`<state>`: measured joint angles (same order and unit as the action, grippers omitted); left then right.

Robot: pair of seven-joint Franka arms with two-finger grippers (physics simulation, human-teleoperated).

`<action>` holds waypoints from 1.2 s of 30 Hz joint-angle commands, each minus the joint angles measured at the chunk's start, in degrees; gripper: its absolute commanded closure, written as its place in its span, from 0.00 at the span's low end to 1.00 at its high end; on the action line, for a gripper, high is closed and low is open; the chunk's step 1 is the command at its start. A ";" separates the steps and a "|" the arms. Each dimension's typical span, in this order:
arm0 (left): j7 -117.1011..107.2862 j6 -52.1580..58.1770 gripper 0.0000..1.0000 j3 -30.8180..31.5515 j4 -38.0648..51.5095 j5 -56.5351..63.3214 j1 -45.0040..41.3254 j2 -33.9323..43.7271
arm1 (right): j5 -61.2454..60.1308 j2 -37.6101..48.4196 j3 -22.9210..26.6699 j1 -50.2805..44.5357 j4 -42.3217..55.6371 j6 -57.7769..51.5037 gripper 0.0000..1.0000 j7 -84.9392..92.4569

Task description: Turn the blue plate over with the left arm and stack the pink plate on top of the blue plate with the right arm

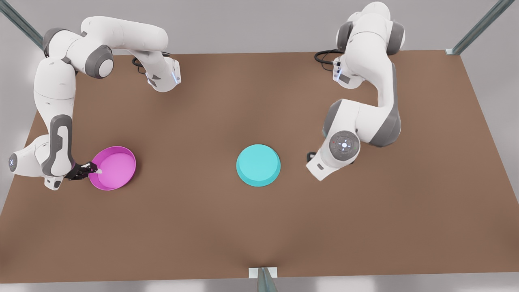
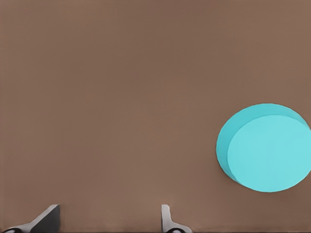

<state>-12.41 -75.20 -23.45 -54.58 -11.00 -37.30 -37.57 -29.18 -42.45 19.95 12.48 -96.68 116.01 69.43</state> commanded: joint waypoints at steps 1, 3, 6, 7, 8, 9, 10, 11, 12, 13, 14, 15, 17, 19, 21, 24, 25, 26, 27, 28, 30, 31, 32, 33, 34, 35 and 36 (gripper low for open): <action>0.36 -0.04 0.00 -0.01 -1.05 -1.22 0.12 0.91 | 0.00 -0.09 0.00 0.00 0.00 0.01 0.55 0.00; 0.72 -0.48 0.00 12.98 -9.92 11.60 7.41 9.17 | 0.00 -0.27 0.00 0.00 0.09 0.01 0.55 0.00; 0.80 -1.18 0.00 20.73 -15.47 16.45 13.31 14.28 | -0.09 -0.36 0.00 0.00 0.18 0.01 0.57 0.44; 0.80 -1.62 0.00 21.52 -16.96 16.53 13.83 15.42 | -0.09 -0.36 0.00 0.00 0.18 0.01 0.62 0.62; 0.72 -1.53 0.00 23.36 -17.22 17.58 15.06 15.68 | -0.09 -0.36 0.00 0.00 0.18 0.01 0.71 0.62; 0.63 -1.53 0.00 23.54 -17.23 18.47 15.06 15.68 | -0.09 -0.36 0.09 -0.18 0.18 0.01 0.78 0.70; 0.63 -1.53 0.00 23.72 -17.31 18.47 15.06 15.86 | -0.09 -0.36 0.00 -0.18 0.26 0.10 0.79 0.79; 0.72 -1.62 0.00 25.55 -17.93 18.55 16.72 16.73 | -0.09 -0.36 0.00 -0.18 0.18 0.10 0.79 0.79; 0.80 -1.62 0.00 27.59 -18.54 18.64 18.84 17.62 | -0.09 -0.36 0.00 -0.18 0.18 0.10 0.79 0.88; 0.89 -2.85 0.00 27.59 -20.30 18.56 19.28 18.93 | -0.09 -0.36 0.00 -0.18 0.18 0.10 0.79 1.41; 0.80 -3.11 0.00 27.59 -20.56 18.64 19.28 18.93 | -0.09 -0.27 0.00 -0.18 0.18 0.01 0.79 1.41; 0.80 -3.03 0.00 27.59 -20.56 18.64 19.28 18.93 | -0.09 -0.18 0.00 -0.18 0.26 -0.08 0.79 1.41; 0.80 -2.94 0.00 27.59 -20.56 19.08 19.19 18.76 | -0.09 0.26 0.00 -0.61 0.18 -0.52 0.79 1.41; 0.63 -2.85 0.00 27.59 -20.48 19.26 18.84 18.50 | -0.09 0.61 0.00 -0.62 0.00 -0.70 0.79 0.88; 0.28 -2.50 0.00 27.59 -20.21 20.40 17.96 18.23 | -0.09 1.66 -0.09 -1.23 -0.96 -0.70 0.79 -0.08; 0.01 -2.94 0.00 27.41 -20.13 19.61 18.49 20.07 | -0.26 2.37 -0.18 -1.76 -1.40 -0.78 0.79 -2.72; 0.01 -3.02 0.00 27.41 -20.13 19.00 19.81 21.39 | -0.62 2.46 -0.26 -1.76 -1.49 -0.87 0.79 -2.90; -0.16 -3.11 0.00 27.41 -20.13 18.29 21.39 22.80 | -0.62 2.90 -0.61 -1.85 -1.67 -0.87 0.79 -4.31; -1.30 -4.16 0.00 27.41 -20.30 18.38 21.92 23.77 | -0.62 3.16 -1.05 -1.93 -1.93 -0.87 0.79 -5.80; -3.50 -5.13 0.00 27.41 -20.30 18.47 22.79 23.77 | -0.88 3.95 -1.93 -2.20 -2.72 -0.87 0.79 -7.02; -3.94 -6.80 0.00 27.15 -20.30 18.82 23.41 23.33 | -0.88 5.44 -3.25 -2.20 -3.25 -0.87 0.79 -9.75; -4.03 -6.80 0.00 27.06 -20.30 18.99 23.41 23.24 | -0.88 6.32 -3.86 -2.28 -4.31 -0.78 0.79 -10.72; -4.03 -6.89 0.00 26.97 -20.30 19.17 23.41 23.15 | -0.88 7.29 -4.22 -2.64 -5.18 -0.78 0.79 -11.77; -4.03 -6.89 0.00 26.36 -20.30 19.08 23.41 23.15 | -0.88 7.99 -5.27 -2.72 -5.62 -0.78 0.79 -12.83; -4.03 -6.72 0.00 25.92 -20.13 19.08 23.41 23.07 | -0.88 8.52 -5.80 -3.25 -5.89 -0.87 0.79 -13.71; -3.94 -6.72 0.00 25.12 -19.95 19.08 23.41 22.71 | -0.88 9.40 -5.80 -4.30 -6.59 -0.78 0.79 -13.89; -3.85 -6.89 0.00 25.04 -19.86 18.99 23.50 22.45 | -0.97 10.63 -5.98 -5.97 -7.73 -0.70 0.79 -15.91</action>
<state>-16.26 -82.09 1.12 -74.37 7.97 -13.92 -15.44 -31.32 -31.30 13.99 5.25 -104.91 115.27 53.21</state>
